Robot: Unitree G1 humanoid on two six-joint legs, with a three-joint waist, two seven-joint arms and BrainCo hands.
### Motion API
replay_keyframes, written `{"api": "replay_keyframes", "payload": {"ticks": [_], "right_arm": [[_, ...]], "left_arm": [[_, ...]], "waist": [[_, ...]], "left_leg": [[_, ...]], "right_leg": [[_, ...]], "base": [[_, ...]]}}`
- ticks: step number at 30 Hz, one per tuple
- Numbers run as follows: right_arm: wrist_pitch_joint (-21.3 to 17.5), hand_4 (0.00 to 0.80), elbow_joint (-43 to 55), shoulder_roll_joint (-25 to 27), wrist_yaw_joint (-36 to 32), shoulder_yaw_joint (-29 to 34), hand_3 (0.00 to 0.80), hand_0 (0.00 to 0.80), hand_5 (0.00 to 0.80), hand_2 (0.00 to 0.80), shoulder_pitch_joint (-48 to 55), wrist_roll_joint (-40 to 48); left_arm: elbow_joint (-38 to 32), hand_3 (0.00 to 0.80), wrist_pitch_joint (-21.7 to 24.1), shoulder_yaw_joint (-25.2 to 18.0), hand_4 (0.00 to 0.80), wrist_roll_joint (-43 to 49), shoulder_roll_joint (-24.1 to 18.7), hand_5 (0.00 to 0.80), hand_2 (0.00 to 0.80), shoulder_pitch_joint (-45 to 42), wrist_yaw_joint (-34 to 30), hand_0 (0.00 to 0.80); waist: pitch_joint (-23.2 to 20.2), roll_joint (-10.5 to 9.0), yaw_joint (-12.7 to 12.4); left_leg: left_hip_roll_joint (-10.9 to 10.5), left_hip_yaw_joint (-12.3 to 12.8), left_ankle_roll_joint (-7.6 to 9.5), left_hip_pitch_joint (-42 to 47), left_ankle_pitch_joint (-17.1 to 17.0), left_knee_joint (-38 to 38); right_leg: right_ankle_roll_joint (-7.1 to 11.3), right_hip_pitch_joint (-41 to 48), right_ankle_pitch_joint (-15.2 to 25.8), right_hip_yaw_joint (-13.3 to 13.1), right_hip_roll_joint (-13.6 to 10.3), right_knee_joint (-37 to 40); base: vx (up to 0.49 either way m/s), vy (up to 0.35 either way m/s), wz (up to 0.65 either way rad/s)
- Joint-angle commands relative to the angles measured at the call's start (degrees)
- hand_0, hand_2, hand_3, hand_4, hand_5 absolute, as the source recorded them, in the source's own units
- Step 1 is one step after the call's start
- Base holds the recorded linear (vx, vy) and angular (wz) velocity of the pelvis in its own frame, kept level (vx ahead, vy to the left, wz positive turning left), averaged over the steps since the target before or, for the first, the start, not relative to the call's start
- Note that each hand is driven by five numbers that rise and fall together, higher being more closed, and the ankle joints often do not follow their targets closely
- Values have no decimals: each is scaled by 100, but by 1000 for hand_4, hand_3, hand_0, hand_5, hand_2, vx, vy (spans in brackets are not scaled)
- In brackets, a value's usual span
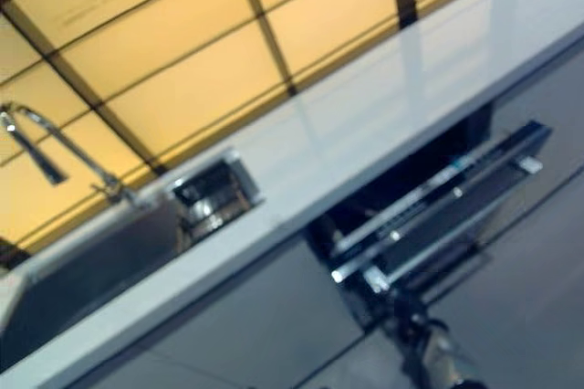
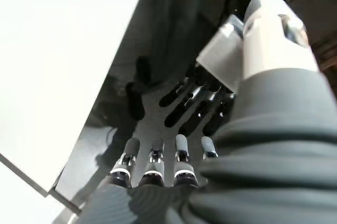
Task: Take plates into dishwasher
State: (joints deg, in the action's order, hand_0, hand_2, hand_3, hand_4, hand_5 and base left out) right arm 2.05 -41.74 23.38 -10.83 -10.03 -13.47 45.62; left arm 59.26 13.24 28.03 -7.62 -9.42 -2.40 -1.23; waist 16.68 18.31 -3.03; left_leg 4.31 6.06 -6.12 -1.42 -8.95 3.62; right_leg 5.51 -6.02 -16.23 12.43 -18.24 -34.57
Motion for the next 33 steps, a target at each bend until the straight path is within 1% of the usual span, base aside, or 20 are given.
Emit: {"api": "replay_keyframes", "payload": {"ticks": [1, 6, 10, 11, 14, 16, 17, 20, 21, 26, 27, 28, 29, 31, 33], "right_arm": [[-7, 0, -30, -198, 8, -36, 0, 0, 0, 0, -773, -116], [69, 0, -99, -190, 16, -38, 0, 0, 0, 0, -977, -272], [112, 0, -89, -225, 19, -90, 0, 0, 0, 0, -1066, -332], [128, 0, -57, -257, 47, -98, 0, 0, 0, 0, -1073, -382], [161, 0, -78, -317, 53, -103, 0, 0, 0, 0, -1089, -407], [210, 0, -83, -369, 27, -75, 0, 0, 0, 0, -1078, -431], [229, 0, -72, -378, 32, -70, 0, 0, 0, 0, -1073, -422], [328, 0, -45, -427, 30, -13, 0, 0, 0, 0, -1043, -383], [330, 0, -66, -460, 38, 1, 0, 0, 0, 0, -1023, -361], [258, 0, -142, -560, 13, 35, 0, 0, 0, 0, -944, -277], [197, 0, -177, -621, 10, 42, 0, 0, 0, 0, -907, -185], [155, 0, -198, -652, 5, 42, 0, 0, 0, 0, -896, -163], [153, 0, -200, -655, 4, 42, 0, 0, 0, 0, -896, -163], [68, 0, -262, -769, 25, 32, 0, 0, 0, 0, -869, -94], [36, 0, -297, -803, 37, 25, 0, 0, 0, 0, -854, -116]], "left_arm": [[111, 0, 4, 200, 0, 164, -17, 0, 0, 74, -61, 0], [109, 0, -27, 207, 0, 199, -48, 0, 0, 51, -104, 0], [125, 0, -16, 166, 0, 208, -91, 0, 0, 37, -155, 0], [113, 0, -9, 143, 0, 216, -101, 0, 0, 8, -169, 0], [76, 0, -39, 111, 0, 200, -117, 0, 0, -27, -189, 0], [3, 0, -111, 48, 0, 225, -158, 0, 0, -49, -228, 0], [-20, 0, -125, 40, 0, 225, -172, 0, 0, -60, -235, 0], [-133, 0, -230, -11, 0, 226, -261, 0, 0, -87, -265, 0], [-198, 0, -298, -32, 0, 234, -313, 0, 0, -91, -266, 0], [-283, 0, -392, -140, 0, 330, -473, 0, 0, -116, -292, 0], [-268, 0, -401, -204, 0, 397, -553, 0, 0, -137, -286, 0], [-254, 0, -399, -232, 0, 424, -585, 0, 0, -148, -281, 0], [-254, 0, -398, -233, 0, 424, -588, 0, 0, -148, -281, 0], [-201, 0, -384, -327, 0, 505, -698, 0, 0, -175, -250, 0], [-183, 0, -374, -355, 0, 524, -719, 0, 0, -183, -233, 0]], "waist": [[99, -144, -183], [33, -197, -253], [-6, -282, -294], [-27, -330, -314], [-77, -418, -357], [-121, -531, -414], [-130, -553, -428], [-185, -701, -514], [-210, -777, -568], [-252, -974, -728], [-254, -1080, -799], [-257, -1125, -826], [-259, -1128, -825], [-270, -1286, -934], [-279, -1331, -972]], "left_leg": [[-176, -90, -56, -350, -475, -229], [-351, -120, 17, -343, -272, -89], [-464, -113, 75, -373, -99, 99], [-506, -98, 99, -401, -11, 214], [-544, -100, 127, -439, 133, 400], [-560, -80, 154, -496, 281, 624], [-557, -76, 160, -509, 306, 663], [-528, -39, 175, -613, 427, 895], [-509, -37, 177, -667, 457, 972], [-438, -82, 173, -782, 487, 1091], [-396, -124, 172, -821, 485, 1120], [-378, -141, 171, -837, 483, 1128], [-378, -143, 171, -839, 484, 1129], [-321, -207, 168, -912, 471, 1155], [-309, -231, 169, -938, 467, 1165]], "right_leg": [[-127, 816, 797, 379, -169, 985], [-26, 887, 959, 437, -322, 1190], [38, 941, 1167, 442, -460, 1413], [62, 975, 1270, 435, -522, 1531], [104, 1033, 1426, 425, -614, 1698], [146, 1109, 1591, 435, -719, 1849], [156, 1128, 1616, 439, -737, 1871], [218, 1271, 1751, 478, -815, 2017], [245, 1345, 1793, 504, -825, 2080], [307, 1532, 1875, 642, -802, 2227], [335, 1602, 1924, 691, -771, 2301], [345, 1628, 1940, 707, -750, 2335], [345, 1630, 1942, 709, -749, 2340], [374, 1726, 1968, 751, -651, 2475], [385, 1765, 1977, 764, -620, 2524]], "base": [[98, 102, 10], [96, 97, 15], [99, 79, 11], [141, 104, 9], [141, 75, 5], [173, 38, 6], [165, 17, 2], [146, -23, 1], [145, -68, 4], [76, -93, 4], [67, -164, 1], [48, -130, 3], [28, -112, 12], [33, -149, 13], [20, -89, 1]]}}
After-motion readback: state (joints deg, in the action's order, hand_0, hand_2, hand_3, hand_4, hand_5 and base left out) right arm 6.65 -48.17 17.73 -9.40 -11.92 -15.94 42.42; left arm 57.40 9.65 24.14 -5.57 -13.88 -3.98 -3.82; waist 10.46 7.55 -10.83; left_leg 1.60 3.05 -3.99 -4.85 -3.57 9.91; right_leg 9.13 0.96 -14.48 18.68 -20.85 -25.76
